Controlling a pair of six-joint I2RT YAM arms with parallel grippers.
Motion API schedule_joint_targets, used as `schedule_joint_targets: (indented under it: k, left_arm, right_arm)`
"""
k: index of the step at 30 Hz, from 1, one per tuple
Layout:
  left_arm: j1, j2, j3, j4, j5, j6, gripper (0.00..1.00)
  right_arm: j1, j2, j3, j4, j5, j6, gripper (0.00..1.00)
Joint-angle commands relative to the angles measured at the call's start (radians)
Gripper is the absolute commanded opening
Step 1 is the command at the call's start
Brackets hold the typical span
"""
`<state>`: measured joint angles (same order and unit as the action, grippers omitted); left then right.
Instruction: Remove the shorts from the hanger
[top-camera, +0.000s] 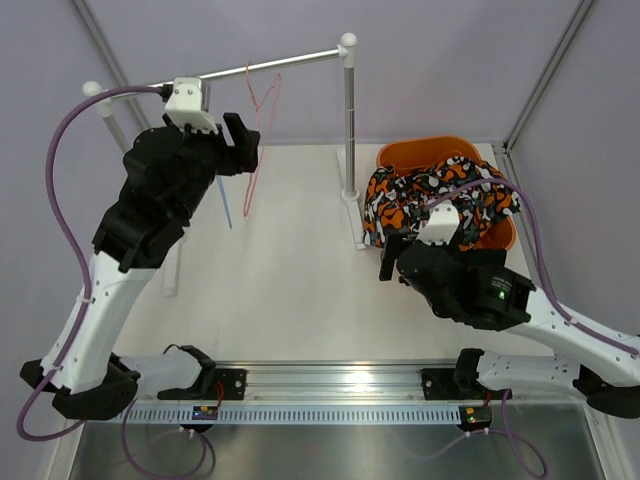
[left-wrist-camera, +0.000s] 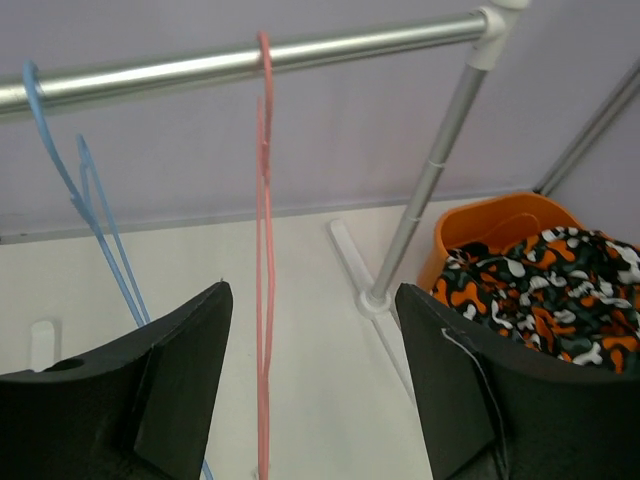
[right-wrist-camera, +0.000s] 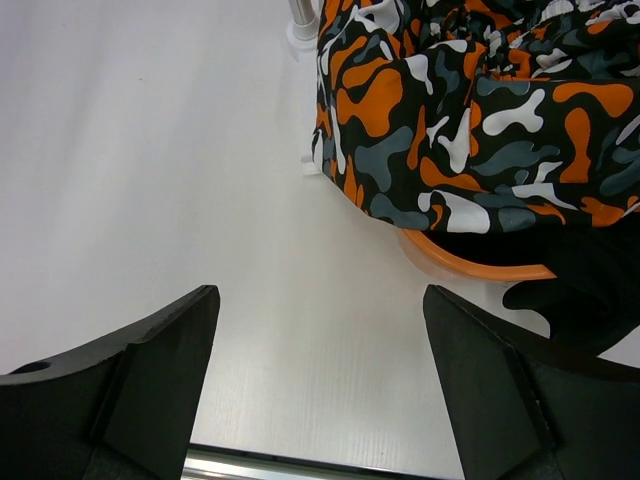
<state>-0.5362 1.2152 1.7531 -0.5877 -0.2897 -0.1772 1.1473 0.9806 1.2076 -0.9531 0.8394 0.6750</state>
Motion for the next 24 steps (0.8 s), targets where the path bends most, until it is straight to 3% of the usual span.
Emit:
schedule_joint_targets:
  k: [1,5,11,14,18,24]
  left_arm:
    - [-0.088,-0.071,-0.046,-0.009,-0.077,0.011,0.73]
    - [-0.275,-0.135,-0.144,-0.044,-0.164,0.013,0.73]
    - [-0.557,-0.192,-0.339,-0.078,-0.327,-0.005,0.74]
    - [-0.658,-0.217,-0.420,-0.072,-0.322,-0.027,0.75]
    - [-0.734,-0.224,-0.480,-0.083,-0.342,-0.019,0.75]
    - [-0.751,-0.293,-0.573,-0.067,-0.344,-0.013,0.77]
  right_arm:
    - [0.005,-0.049,-0.014,0.082,-0.032,-0.021,0.93]
    - [0.003,-0.094,-0.037,0.123,-0.068,-0.032,1.00]
    - [0.005,-0.184,-0.094,0.181,-0.085,-0.038,0.99]
    - [0.003,-0.214,-0.114,0.195,-0.085,-0.048,1.00]
    - [0.003,-0.218,-0.112,0.157,-0.060,-0.032,0.99]
    - [0.003,-0.256,-0.138,0.131,-0.040,0.015,0.99]
